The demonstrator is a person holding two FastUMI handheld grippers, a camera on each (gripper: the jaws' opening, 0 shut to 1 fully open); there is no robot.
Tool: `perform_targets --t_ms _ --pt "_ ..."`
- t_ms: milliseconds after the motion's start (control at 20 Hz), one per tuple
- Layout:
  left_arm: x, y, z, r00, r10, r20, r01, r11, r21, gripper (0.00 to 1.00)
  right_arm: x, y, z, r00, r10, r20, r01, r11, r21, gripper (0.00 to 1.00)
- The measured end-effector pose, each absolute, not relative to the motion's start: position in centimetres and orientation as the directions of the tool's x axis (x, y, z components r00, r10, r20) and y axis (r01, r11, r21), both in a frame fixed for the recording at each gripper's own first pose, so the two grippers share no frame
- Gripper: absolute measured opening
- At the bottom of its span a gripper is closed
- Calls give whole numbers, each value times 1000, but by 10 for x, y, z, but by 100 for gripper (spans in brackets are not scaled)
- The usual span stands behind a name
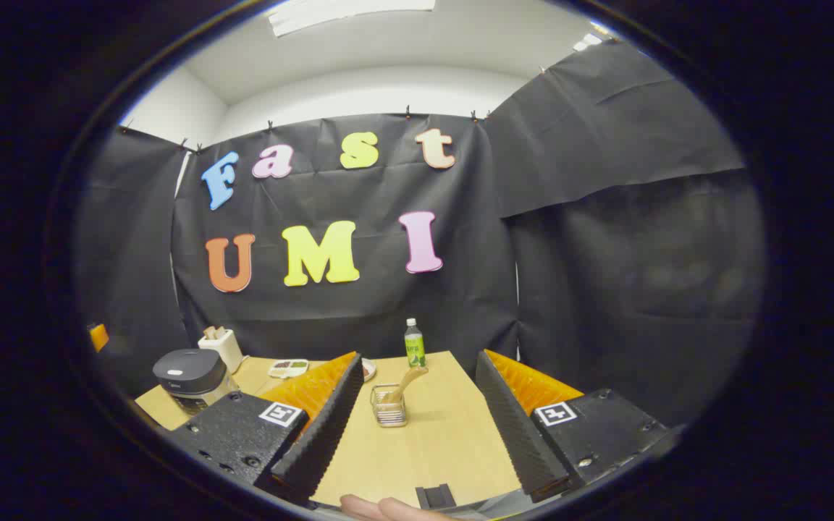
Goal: Close the left gripper, press the button to open the rice cooker; take a wooden spoon from the chopstick holder with the right hand, scoop a spoonful of rice and pour it into the rice cooker, then put the wooden spoon back into the chopstick holder.
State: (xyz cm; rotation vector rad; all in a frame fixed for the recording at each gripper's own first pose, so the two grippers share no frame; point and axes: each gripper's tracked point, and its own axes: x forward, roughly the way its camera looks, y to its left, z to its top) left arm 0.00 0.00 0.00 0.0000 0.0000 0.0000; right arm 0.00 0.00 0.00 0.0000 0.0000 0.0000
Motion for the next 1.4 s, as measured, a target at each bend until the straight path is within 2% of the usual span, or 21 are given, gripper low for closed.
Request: perform_targets --t_ms 250,500,800,1000,1100,1200,1300,1400 --pt "-7 4 -5 1000 -7 -23 7 1000 -1 94 -12 8 6 999 25 37 -23 999 -40 100" --pt "-3 6 -16 999 9 -43 -6 998 61 94 -12 12 0 998 49 38 -48 998 -31 100" --pt "4 3 -23 999 -7 -48 10 998 56 94 -12 16 -6 997 71 38 -70 997 -14 100" --pt "18 -16 -29 995 -84 -44 85 996 23 94 -11 19 -12 996 84 32 -84 996 -8 100" --pt "29 -20 -35 994 -97 -52 99 995 33 94 -10 20 -14 995 92 32 -92 996 -3 100" --pt "44 -22 -31 995 -100 -14 101 992 69 94 -10 17 -15 995 96 38 -96 995 6 100" --pt "61 -29 -45 993 -117 -34 120 989 86 94 -12 16 -15 994 99 51 -99 995 4 100" --pt "79 -23 -62 992 -89 -94 97 992 78 94 -15 12 -13 991 102 82 -102 995 -8 100"
